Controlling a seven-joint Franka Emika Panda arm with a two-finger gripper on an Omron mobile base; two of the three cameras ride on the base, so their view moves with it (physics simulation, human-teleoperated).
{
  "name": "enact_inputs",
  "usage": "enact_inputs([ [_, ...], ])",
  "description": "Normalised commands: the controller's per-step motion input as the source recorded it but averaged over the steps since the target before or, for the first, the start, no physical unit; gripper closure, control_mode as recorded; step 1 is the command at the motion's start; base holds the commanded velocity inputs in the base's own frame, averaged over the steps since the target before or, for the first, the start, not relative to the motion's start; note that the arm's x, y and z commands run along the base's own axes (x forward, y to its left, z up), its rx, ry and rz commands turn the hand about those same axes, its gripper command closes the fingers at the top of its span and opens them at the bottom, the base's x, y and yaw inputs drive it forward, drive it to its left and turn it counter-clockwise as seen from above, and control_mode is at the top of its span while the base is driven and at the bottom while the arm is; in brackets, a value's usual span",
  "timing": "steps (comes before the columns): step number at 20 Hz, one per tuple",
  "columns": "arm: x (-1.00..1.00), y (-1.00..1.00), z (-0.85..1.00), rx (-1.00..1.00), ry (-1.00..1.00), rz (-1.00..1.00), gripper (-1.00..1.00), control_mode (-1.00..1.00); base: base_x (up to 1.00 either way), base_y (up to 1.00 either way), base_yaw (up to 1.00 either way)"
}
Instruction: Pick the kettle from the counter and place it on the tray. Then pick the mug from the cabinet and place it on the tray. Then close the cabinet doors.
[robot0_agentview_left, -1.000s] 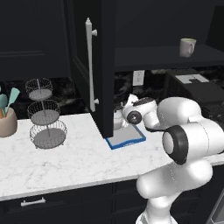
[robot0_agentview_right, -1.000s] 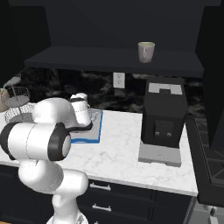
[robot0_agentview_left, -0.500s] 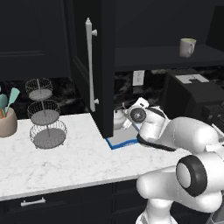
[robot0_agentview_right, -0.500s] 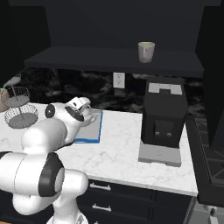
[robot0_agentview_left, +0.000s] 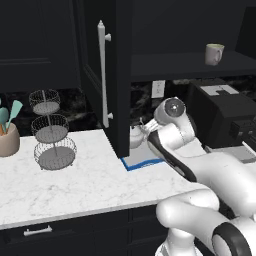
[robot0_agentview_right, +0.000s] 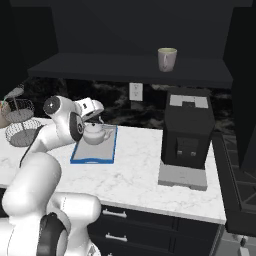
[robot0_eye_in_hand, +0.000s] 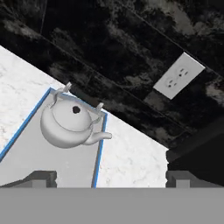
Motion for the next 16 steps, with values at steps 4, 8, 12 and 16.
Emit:
enact_inputs([
  [4, -0.63, -0.17, 0.61, 0.2, -0.07, -0.11, -1.0, -1.0, 0.0, 0.0, 0.0],
  [8, -0.65, -0.14, 0.52, 0.19, -0.24, -0.08, -1.0, -1.0, 0.0, 0.0, 0.0],
  [12, -0.51, -0.07, 0.58, 0.11, -0.21, -0.15, -1.0, -1.0, 0.0, 0.0, 0.0],
  [16, -0.38, -0.14, 0.67, 0.17, -0.03, -0.14, -1.0, -1.0, 0.0, 0.0, 0.0],
])
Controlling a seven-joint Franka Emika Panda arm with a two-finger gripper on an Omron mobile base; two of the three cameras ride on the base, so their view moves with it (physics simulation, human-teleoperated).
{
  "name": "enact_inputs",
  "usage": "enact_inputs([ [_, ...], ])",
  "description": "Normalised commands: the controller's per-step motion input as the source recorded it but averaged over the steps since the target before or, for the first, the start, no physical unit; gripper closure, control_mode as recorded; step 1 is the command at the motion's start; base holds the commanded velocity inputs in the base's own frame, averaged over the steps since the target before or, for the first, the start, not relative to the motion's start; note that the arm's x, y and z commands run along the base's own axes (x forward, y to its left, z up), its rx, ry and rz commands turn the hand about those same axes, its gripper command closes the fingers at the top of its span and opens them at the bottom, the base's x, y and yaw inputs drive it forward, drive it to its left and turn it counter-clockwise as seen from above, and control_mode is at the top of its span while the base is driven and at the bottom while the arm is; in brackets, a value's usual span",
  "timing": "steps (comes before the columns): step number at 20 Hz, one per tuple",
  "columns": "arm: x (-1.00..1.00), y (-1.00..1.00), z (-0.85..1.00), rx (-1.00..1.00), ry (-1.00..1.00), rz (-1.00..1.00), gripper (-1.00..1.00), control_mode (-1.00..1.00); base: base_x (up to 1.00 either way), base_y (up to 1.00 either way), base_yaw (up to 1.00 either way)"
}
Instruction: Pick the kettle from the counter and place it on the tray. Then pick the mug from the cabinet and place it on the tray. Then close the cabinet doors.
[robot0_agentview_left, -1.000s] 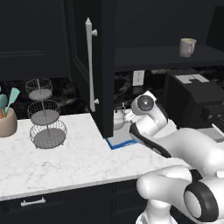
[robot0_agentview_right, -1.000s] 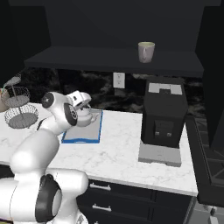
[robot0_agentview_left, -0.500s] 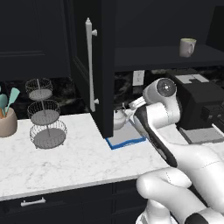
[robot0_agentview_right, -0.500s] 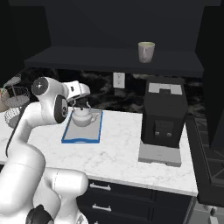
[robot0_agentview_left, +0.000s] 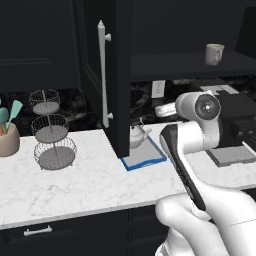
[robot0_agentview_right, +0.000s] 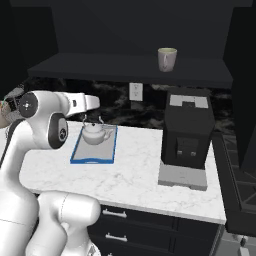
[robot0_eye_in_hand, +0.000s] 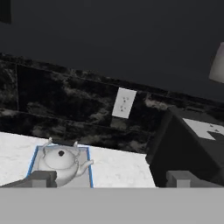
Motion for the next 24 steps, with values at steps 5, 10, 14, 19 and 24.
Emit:
enact_inputs([
  [5, -0.27, -0.22, 0.68, 0.17, -0.07, -0.1, -1.0, -1.0, 0.0, 0.0, 0.0],
  [10, -0.19, -0.41, 0.63, 0.25, -0.02, -0.08, -1.0, -1.0, 0.0, 0.0, 0.0],
  [14, -0.16, -0.53, 0.46, 0.25, -0.01, -0.03, -1.0, -1.0, 0.0, 0.0, 0.0],
  [19, -0.02, -0.66, 0.33, 0.21, -0.01, 0.0, -1.0, -1.0, 0.0, 0.0, 0.0],
  [24, 0.0, -0.61, 0.27, 0.13, 0.0, 0.0, -1.0, -1.0, 0.0, 0.0, 0.0],
])
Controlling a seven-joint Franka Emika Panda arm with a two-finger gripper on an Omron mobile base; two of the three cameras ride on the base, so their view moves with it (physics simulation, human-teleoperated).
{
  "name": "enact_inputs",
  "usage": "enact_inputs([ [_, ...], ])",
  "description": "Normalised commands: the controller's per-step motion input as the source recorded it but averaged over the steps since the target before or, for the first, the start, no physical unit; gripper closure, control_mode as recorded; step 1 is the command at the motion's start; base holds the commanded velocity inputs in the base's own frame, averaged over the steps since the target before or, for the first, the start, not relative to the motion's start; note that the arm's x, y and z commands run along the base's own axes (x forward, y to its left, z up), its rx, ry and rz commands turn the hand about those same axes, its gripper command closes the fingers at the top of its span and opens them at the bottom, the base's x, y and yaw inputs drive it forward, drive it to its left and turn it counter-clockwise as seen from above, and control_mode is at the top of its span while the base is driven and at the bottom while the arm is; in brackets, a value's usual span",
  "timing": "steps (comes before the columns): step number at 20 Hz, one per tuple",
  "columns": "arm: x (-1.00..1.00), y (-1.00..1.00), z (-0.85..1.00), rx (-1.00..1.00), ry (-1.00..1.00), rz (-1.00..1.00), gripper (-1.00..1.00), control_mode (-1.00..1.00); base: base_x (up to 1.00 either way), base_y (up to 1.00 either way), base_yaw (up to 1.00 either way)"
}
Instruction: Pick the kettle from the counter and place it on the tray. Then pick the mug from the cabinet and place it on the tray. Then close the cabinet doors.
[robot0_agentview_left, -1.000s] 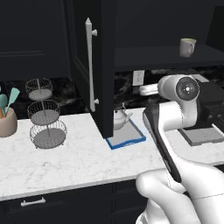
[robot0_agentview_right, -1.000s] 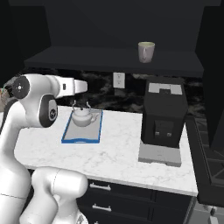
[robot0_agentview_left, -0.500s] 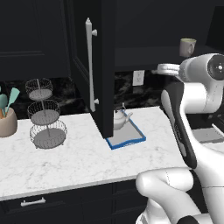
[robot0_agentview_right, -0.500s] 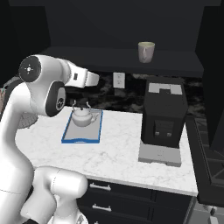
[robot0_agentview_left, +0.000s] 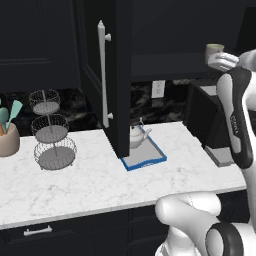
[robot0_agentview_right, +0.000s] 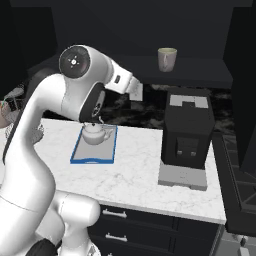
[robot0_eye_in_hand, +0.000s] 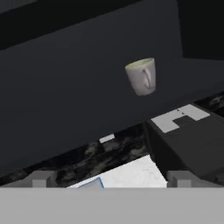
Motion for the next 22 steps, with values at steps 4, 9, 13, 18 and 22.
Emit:
enact_inputs([
  [4, 0.15, -0.57, 0.14, 0.04, 0.01, 0.0, -1.0, -1.0, 0.0, 0.0, 0.0],
  [9, 0.34, -0.42, 0.01, 0.0, 0.08, 0.0, -1.0, -1.0, 0.0, 0.0, 0.0],
  [13, 0.45, -0.06, 0.0, 0.0, 0.01, 0.08, -1.0, -1.0, 0.0, 0.0, 0.0],
  [18, 0.47, -0.2, -0.02, -0.01, 0.01, 0.13, -1.0, -1.0, 0.0, 0.0, 0.0],
  [22, 0.44, -0.24, -0.11, -0.09, 0.01, 0.08, -1.0, -1.0, 0.0, 0.0, 0.0],
])
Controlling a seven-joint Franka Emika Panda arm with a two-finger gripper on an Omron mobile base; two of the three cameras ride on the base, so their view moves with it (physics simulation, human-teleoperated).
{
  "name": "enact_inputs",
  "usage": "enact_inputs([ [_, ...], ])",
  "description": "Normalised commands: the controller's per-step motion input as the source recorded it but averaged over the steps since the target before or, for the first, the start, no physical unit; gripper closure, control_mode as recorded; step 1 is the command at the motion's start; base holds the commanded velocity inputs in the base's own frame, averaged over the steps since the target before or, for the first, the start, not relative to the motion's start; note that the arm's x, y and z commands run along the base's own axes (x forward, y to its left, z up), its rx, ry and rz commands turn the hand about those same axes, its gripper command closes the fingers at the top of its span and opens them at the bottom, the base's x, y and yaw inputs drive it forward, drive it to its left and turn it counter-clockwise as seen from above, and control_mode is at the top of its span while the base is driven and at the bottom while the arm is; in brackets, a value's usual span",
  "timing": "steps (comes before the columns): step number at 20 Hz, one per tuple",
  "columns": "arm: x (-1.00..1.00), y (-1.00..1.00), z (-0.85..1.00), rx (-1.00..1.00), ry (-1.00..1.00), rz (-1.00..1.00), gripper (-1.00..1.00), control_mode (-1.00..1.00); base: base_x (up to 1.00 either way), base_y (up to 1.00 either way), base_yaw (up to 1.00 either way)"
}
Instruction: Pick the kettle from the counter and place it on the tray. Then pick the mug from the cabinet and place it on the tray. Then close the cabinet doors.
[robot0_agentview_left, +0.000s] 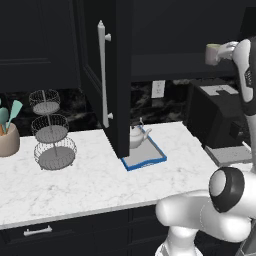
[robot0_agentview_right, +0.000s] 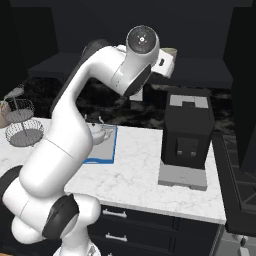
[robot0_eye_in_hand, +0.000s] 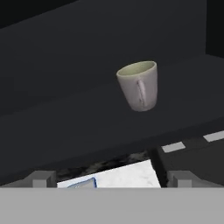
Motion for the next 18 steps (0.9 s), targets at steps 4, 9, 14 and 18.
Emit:
enact_inputs([
  [4, 0.57, -0.18, -0.13, -0.12, 0.1, 0.0, -1.0, -1.0, 0.0, 0.0, 0.0],
  [9, 0.6, -0.17, -0.16, -0.03, 0.09, 0.0, -1.0, -1.0, 0.0, 0.0, 0.0],
  [14, 0.56, -0.24, -0.13, 0.0, 0.07, 0.0, -1.0, -1.0, 0.0, 0.0, 0.0],
  [18, 0.46, -0.27, -0.04, 0.0, 0.03, 0.0, -1.0, -1.0, 0.0, 0.0, 0.0],
])
